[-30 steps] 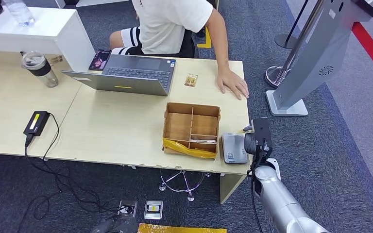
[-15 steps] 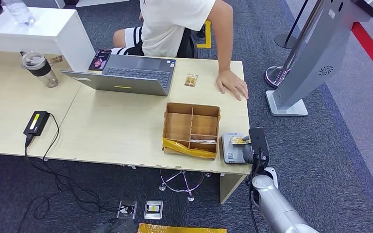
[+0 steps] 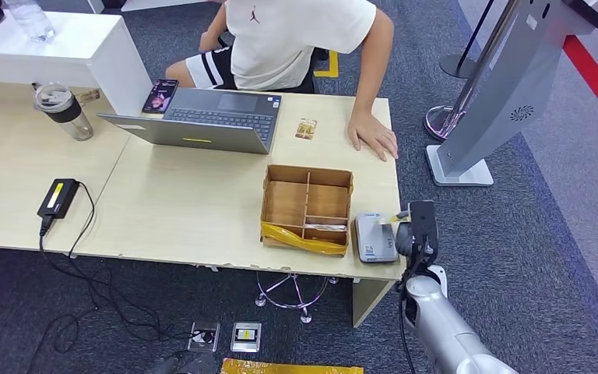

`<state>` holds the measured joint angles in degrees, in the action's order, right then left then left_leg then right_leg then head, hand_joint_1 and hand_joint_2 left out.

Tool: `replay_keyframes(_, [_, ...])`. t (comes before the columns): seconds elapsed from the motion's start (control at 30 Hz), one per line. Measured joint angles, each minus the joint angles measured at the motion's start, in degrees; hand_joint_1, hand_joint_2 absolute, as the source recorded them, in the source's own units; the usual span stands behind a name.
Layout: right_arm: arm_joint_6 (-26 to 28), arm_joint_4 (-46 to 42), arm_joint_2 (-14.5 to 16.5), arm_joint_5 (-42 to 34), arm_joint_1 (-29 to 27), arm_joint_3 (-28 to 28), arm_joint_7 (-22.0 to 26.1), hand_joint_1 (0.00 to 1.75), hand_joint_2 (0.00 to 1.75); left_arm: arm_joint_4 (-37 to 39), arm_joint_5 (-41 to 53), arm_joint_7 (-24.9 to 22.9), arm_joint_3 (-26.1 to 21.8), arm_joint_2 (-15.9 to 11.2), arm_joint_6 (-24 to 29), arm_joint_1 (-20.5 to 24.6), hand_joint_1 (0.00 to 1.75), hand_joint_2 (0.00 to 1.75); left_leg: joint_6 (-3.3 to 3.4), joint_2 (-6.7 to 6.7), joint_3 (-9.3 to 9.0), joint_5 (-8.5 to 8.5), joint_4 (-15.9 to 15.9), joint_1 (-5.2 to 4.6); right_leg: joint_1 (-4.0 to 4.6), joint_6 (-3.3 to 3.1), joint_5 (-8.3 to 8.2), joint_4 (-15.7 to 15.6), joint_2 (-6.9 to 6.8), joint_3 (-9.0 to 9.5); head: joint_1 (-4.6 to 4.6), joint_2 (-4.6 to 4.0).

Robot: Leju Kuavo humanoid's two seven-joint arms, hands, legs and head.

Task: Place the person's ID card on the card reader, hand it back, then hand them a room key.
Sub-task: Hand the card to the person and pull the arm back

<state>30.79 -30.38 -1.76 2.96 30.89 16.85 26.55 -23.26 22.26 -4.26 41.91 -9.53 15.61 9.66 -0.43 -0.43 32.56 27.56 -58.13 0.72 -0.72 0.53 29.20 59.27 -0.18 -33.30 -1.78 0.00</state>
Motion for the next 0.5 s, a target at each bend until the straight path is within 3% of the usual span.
replay_keyframes(0.23, [5.4, -9.5, -1.9, -1.4, 4.9, -1.9, 0.8, 1.75, 1.75, 0.0, 0.2, 0.6, 0.2, -0.1, -1.1, 0.5, 0.00, 0.00, 0.00, 0.03, -0.04, -0.03, 0.0, -0.01, -0.01, 0.02, -0.03, 0.0, 0.02, 0.01, 0.00, 0.00])
replay_keyframes(0.37, [7.1, -17.8, -2.9, 1.6, 7.6, -3.1, -2.4, 1.75, 1.75, 0.0, 0.6, 0.9, 0.3, -0.2, -1.8, 1.0, 0.00, 0.00, 0.02, 0.04, -0.03, -0.04, 0.0, -0.01, -0.01, 0.02, -0.04, 0.0, 0.02, 0.01, 0.00, 0.00])
replay_keyframes(0.5, [6.6, -25.1, -3.0, 8.1, 11.4, -3.3, -2.4, 1.75, 1.75, 0.0, 1.5, 1.2, 0.4, -0.1, -3.1, 1.9, 0.00, 0.00, 0.01, 0.05, -0.01, -0.04, 0.0, -0.01, -0.01, 0.02, -0.04, 0.0, 0.02, 0.03, -0.01, 0.00])
